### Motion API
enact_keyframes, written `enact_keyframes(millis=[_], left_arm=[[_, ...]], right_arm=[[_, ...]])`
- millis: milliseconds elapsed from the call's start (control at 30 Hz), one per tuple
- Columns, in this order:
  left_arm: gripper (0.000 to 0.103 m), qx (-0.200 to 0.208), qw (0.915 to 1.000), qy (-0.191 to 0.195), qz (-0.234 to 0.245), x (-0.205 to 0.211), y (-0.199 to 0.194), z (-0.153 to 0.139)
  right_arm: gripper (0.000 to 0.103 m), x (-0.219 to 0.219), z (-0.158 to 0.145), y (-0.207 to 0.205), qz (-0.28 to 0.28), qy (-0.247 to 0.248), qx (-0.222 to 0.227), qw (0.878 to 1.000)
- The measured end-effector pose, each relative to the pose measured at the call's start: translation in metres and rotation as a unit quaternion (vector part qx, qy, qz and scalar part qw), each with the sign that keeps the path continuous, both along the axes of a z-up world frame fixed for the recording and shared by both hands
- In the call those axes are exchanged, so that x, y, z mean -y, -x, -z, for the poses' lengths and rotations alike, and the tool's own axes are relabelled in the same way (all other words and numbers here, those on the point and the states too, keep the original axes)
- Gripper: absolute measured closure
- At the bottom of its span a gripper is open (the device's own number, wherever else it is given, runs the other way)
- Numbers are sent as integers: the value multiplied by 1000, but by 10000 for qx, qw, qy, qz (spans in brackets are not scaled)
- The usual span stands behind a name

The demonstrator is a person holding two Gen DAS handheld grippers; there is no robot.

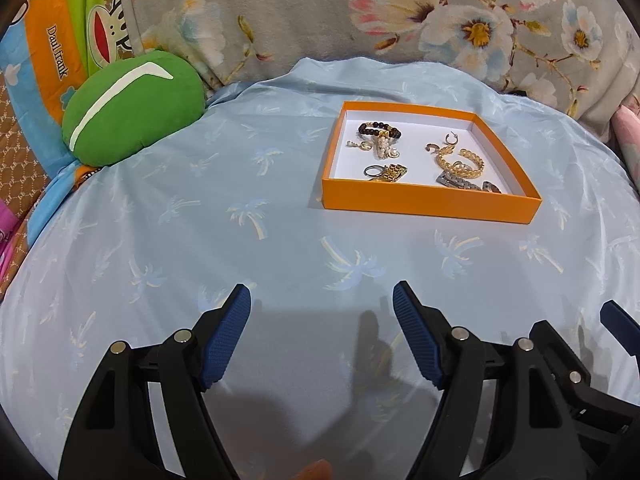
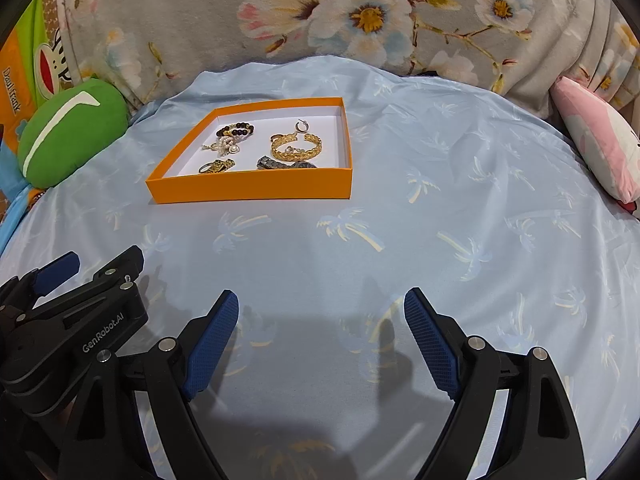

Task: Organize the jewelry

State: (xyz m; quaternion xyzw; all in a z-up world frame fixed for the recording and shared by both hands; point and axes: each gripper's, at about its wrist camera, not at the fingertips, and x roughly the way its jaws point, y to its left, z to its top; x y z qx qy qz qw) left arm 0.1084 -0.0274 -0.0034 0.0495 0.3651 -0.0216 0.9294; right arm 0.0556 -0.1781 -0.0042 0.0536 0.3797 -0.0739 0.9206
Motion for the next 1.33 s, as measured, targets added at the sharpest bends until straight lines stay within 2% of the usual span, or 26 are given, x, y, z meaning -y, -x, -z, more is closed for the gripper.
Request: enact_keyframes(millis=[467, 767, 1333], left_arm=[[31, -64, 9999, -114, -10, 2, 0, 2], [25, -91, 9998, -154, -69, 1, -1, 2], [25, 21, 9997, -231, -108, 2, 2, 0]], right_arm=[[20, 2, 1, -1, 34, 36, -23, 10000], [19, 1, 1, -1, 34, 39, -23, 10000], [19, 6, 1, 0, 44, 58, 18, 10000]])
